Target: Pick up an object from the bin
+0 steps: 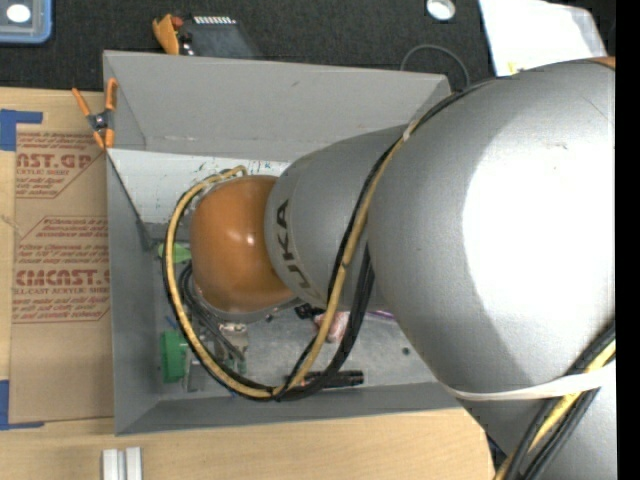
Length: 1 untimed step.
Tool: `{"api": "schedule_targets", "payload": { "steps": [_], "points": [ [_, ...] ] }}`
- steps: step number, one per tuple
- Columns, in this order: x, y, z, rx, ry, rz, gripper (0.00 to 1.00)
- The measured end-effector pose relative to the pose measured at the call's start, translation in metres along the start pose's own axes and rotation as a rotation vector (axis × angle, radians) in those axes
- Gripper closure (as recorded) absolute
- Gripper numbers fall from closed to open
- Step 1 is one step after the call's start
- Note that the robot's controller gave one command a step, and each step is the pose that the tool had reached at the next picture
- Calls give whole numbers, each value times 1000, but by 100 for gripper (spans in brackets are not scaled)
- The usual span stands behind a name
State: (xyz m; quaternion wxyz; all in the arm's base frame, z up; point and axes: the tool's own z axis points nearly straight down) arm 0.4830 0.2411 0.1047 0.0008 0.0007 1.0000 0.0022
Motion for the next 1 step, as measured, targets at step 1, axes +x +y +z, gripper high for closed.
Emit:
{"api": "schedule_targets", "payload": {
  "steps": [1],
  "points": [
    [0, 1, -48, -1, 0, -1, 100]
  ]
}}
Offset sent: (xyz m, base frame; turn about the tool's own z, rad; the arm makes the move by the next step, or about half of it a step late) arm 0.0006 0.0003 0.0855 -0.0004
